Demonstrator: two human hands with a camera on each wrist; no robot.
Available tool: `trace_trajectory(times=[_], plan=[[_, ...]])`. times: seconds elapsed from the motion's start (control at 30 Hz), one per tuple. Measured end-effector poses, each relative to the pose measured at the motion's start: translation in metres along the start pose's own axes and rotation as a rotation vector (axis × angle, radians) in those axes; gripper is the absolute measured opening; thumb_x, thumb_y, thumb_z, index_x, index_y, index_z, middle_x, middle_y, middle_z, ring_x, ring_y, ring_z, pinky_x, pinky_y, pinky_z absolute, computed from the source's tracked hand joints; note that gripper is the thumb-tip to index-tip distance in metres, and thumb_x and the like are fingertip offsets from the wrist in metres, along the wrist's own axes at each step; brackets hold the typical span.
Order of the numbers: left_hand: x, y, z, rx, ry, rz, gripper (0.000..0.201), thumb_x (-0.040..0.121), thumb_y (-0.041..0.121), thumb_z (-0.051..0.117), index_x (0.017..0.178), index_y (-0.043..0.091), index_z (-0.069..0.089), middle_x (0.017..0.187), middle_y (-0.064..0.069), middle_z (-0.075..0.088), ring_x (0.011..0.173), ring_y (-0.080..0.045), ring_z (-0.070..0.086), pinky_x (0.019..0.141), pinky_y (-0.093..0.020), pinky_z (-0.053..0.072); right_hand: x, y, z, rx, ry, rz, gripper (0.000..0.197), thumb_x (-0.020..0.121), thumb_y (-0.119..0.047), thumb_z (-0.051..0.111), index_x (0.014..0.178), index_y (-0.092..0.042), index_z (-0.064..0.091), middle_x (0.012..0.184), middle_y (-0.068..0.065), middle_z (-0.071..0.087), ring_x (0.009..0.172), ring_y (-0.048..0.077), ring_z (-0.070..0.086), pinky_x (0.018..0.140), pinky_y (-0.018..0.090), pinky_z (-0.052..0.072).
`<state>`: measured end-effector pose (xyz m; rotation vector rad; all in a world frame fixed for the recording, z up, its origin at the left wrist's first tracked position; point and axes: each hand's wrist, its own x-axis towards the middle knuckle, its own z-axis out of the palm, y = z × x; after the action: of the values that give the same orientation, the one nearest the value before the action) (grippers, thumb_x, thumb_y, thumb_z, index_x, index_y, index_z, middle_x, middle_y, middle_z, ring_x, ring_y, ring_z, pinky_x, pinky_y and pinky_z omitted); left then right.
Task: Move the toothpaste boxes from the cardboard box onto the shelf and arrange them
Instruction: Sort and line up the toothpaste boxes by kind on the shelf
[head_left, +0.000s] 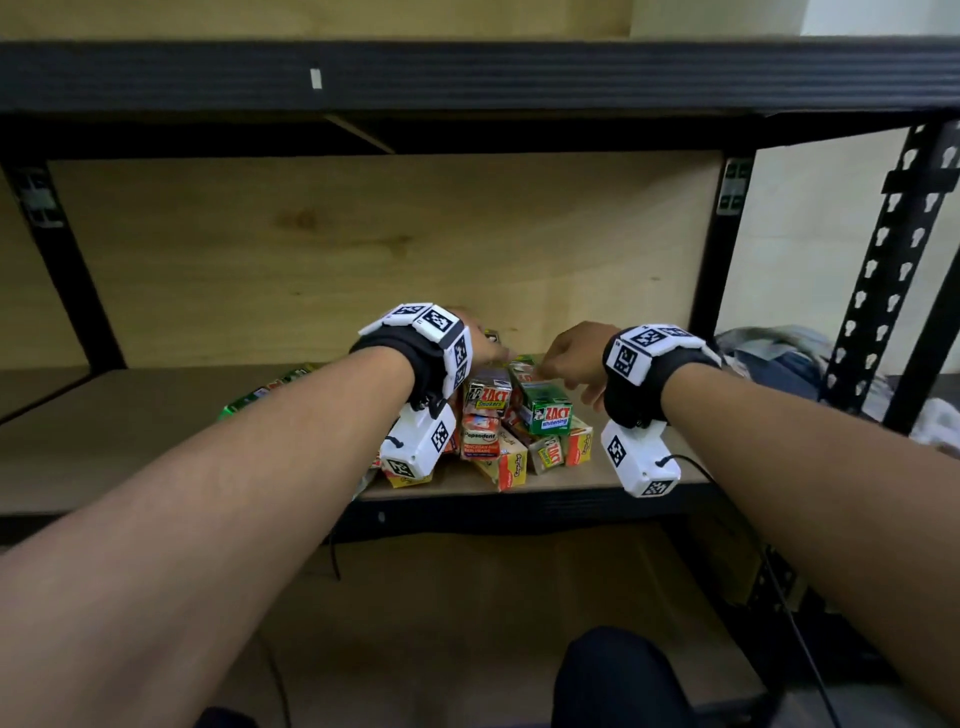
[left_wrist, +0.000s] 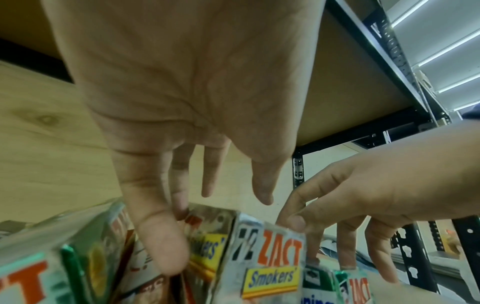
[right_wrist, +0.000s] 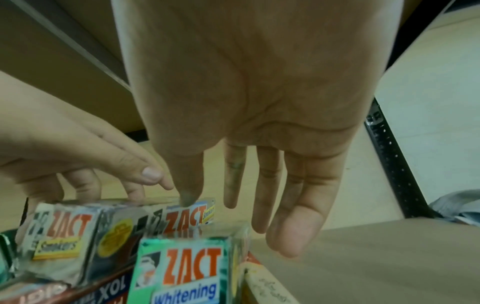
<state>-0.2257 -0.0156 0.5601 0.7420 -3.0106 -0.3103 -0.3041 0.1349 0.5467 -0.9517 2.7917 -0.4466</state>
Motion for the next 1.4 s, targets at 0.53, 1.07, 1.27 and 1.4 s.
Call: trace_trajectory(times=[0.53, 1.07, 1.27, 1.4], plan=[[0.015, 0.0, 0.008, -0.056, 0.078, -0.076, 0.038, 0.085, 0.049, 0.064, 0.083, 0.013, 0.051, 0.074, -0.005, 0.048, 0.067, -0.019, 0.046, 0.05, -0.025, 0.032, 0.011, 0.004, 0.015, 0.125, -0.023, 0.063, 0.068, 0.073, -0.049, 0.074, 0.123, -0.005, 0.066, 0.125, 0.017, 0.065, 0.109, 0.032, 0.064, 0.089, 0.057, 0.054], [-0.035, -0.072, -0.05, -0.172, 0.249, -0.141, 0.038, 0.058, 0.056, 0.068, 0.059, 0.021, 0.054, 0.057, 0.0, 0.051, 0.054, -0.019, 0.044, 0.058, -0.03, 0.04, -0.033, -0.045, -0.015, 0.128, 0.074, -0.06, 0.045, 0.089, -0.045, 0.062, 0.117, -0.011, 0.07, 0.116, 0.011, 0.068, 0.107, 0.029, 0.064, 0.096, 0.044, 0.054], [-0.05, -0.121, -0.057, -0.164, 0.255, -0.224, 0.041, 0.052, 0.057, 0.068, 0.062, 0.02, 0.056, 0.059, 0.0, 0.053, 0.055, -0.02, 0.047, 0.057, -0.03, 0.041, -0.025, -0.089, -0.011, 0.193, 0.111, -0.122, 0.043, 0.086, -0.045, 0.066, 0.114, -0.012, 0.069, 0.111, 0.011, 0.069, 0.101, 0.03, 0.066, 0.091, 0.048, 0.056], [-0.057, -0.154, -0.051, -0.163, 0.247, -0.273, 0.036, 0.058, 0.054, 0.069, 0.067, 0.021, 0.058, 0.064, -0.001, 0.056, 0.058, -0.021, 0.049, 0.059, -0.029, 0.04, -0.019, -0.123, -0.002, 0.246, 0.131, -0.167, 0.039, 0.084, -0.047, 0.065, 0.111, -0.02, 0.069, 0.112, 0.006, 0.066, 0.1, 0.03, 0.065, 0.088, 0.049, 0.057]])
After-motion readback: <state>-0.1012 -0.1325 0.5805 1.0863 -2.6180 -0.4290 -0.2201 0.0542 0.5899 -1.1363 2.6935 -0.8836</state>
